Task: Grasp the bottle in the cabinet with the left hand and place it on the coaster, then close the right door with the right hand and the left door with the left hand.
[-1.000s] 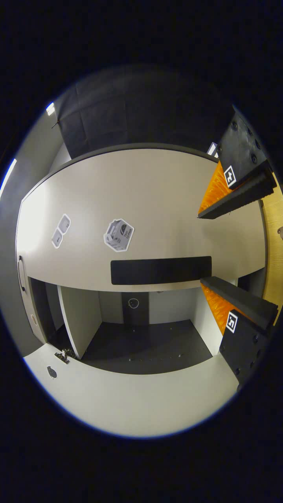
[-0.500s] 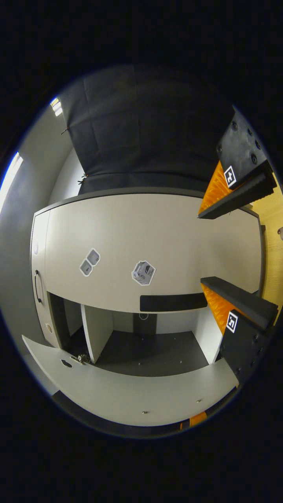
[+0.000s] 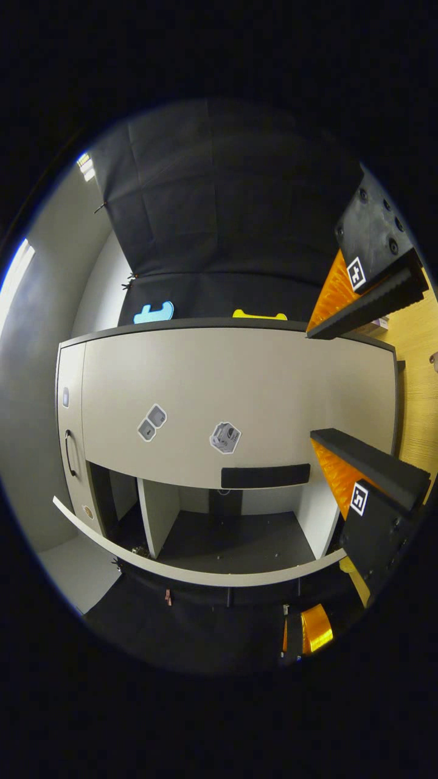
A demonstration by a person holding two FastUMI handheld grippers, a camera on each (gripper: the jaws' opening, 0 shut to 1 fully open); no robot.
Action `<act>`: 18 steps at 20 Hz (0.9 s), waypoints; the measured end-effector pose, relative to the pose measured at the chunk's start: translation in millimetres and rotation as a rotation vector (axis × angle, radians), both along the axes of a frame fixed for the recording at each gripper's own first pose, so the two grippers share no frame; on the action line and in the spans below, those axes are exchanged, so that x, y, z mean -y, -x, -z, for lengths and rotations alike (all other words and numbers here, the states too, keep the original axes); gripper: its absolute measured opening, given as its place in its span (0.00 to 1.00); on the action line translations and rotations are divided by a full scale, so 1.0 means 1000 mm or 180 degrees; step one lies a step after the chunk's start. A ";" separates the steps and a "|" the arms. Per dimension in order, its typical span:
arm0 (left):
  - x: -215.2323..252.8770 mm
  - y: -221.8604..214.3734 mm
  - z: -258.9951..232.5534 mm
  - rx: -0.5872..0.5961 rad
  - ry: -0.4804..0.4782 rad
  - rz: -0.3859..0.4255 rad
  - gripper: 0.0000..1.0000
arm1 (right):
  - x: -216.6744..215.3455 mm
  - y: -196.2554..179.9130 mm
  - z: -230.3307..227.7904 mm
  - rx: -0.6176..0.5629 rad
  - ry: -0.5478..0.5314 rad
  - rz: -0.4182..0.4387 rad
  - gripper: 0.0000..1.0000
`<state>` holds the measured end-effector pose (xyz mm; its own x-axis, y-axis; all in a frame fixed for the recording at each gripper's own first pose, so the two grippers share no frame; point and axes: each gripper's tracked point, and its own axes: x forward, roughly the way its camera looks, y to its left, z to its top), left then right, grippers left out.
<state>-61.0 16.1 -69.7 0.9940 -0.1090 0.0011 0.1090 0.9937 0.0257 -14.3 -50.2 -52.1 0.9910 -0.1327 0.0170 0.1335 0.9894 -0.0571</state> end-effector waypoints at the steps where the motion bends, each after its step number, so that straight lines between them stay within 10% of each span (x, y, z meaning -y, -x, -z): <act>1: 0.002 0.000 0.000 -0.0007 -0.0017 -0.0007 0.92 | 0.000 0.003 0.000 0.0001 -0.0013 -0.0019 0.98; 18: 0.013 -0.008 0.008 -0.0013 -0.0206 -0.0122 0.95 | -0.001 0.022 -0.006 0.0019 -0.0021 -0.0157 0.98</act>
<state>-53.4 3.4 -77.8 0.9975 -0.0704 -0.0088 0.0709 0.9934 0.0897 -36.7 -49.7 -46.1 0.9962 -0.0838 0.0223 0.0849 0.9951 -0.0500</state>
